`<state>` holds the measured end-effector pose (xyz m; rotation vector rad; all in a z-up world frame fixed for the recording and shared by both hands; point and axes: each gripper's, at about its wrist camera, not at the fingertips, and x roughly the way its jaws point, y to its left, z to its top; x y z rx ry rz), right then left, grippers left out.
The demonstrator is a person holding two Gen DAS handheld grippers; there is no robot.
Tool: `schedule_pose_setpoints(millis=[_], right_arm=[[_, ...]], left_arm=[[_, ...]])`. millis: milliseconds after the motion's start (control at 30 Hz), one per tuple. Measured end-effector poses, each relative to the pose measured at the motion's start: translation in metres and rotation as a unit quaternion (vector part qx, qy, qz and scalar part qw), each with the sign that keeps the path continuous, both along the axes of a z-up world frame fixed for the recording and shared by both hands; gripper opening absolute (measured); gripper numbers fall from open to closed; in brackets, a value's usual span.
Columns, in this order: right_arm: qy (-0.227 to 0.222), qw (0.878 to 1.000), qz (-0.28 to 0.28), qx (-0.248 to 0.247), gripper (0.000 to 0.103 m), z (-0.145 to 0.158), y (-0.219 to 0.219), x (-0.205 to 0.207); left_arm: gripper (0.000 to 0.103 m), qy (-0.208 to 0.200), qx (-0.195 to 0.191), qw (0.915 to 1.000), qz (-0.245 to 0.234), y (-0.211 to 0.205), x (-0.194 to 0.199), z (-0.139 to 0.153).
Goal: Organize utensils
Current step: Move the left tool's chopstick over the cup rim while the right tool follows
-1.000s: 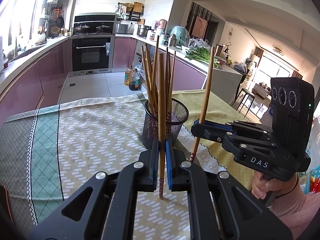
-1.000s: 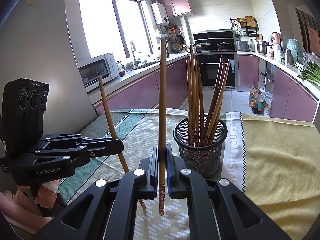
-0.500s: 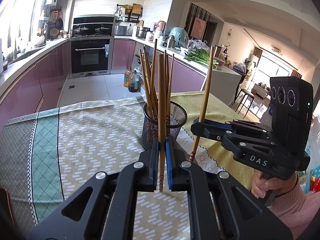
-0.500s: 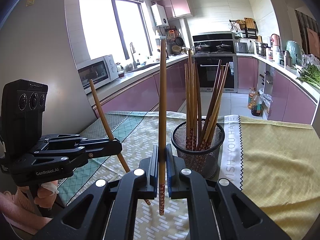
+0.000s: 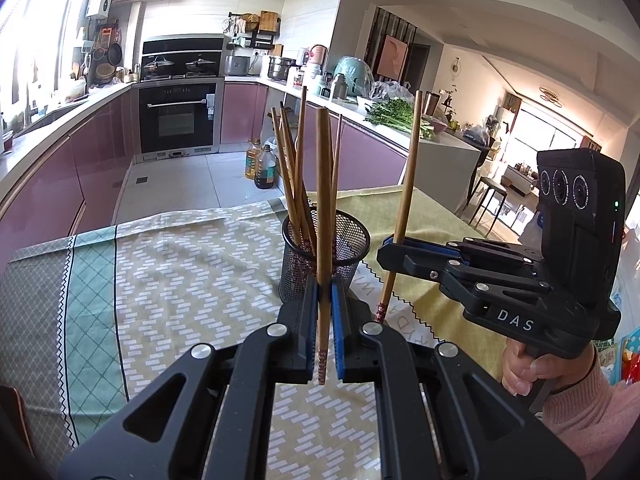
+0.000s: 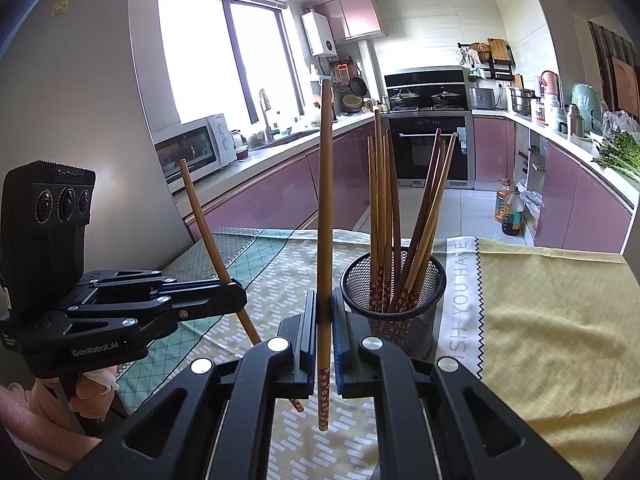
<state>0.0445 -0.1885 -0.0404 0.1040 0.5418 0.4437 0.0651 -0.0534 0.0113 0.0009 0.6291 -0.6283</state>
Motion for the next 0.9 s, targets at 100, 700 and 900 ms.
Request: schedule_pose_setpoints(millis=[100,700,900], right_arm=[[-0.001,1.000,0.000,0.000,0.006,0.001,0.000,0.001],[-0.006,1.000,0.001,0.002,0.006,0.009,0.004,0.007],[-0.007,1.000,0.001,0.003,0.006,0.009,0.004,0.008]], left_arm=[[0.007,-0.001,0.000,1.0000,-0.001,0.000,-0.001,0.001],[0.007,-0.008,0.001,1.0000,-0.004,-0.003,0.000,0.008],[0.007,-0.012,0.001,0.9999,-0.006,-0.005,-0.001,0.011]])
